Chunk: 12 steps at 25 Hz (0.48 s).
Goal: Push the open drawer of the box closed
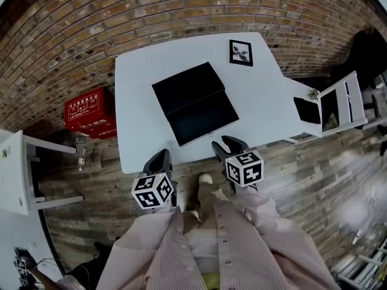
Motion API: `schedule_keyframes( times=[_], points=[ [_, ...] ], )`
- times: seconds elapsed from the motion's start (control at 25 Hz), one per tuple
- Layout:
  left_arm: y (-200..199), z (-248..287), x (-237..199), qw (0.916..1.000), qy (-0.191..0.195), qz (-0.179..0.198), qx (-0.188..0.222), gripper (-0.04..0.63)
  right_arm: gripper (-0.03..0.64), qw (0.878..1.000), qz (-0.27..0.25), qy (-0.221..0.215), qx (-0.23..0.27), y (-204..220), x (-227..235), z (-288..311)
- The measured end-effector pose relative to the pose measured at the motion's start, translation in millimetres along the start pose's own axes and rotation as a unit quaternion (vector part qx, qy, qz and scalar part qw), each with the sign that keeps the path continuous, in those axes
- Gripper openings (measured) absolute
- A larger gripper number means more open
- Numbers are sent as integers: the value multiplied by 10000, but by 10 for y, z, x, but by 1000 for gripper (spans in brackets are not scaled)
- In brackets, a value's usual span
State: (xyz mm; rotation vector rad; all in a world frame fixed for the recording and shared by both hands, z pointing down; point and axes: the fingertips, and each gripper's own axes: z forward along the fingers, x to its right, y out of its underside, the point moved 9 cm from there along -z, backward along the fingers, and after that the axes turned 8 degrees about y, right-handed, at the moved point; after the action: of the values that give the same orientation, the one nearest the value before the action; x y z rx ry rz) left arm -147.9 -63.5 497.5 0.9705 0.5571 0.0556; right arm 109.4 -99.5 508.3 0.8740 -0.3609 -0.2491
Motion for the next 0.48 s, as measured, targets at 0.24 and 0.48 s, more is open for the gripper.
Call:
schedule_keyframes(
  times=[0.24, 0.48],
  points=[
    [85, 137, -40, 9996, -171, -215, -105, -5, 156, 9990, -62, -215, -379, 29, 74, 227],
    [141, 176, -47, 9985, -321, -437, -93, -5, 156, 9972, -28, -383, -647, 44, 89, 394]
  ],
)
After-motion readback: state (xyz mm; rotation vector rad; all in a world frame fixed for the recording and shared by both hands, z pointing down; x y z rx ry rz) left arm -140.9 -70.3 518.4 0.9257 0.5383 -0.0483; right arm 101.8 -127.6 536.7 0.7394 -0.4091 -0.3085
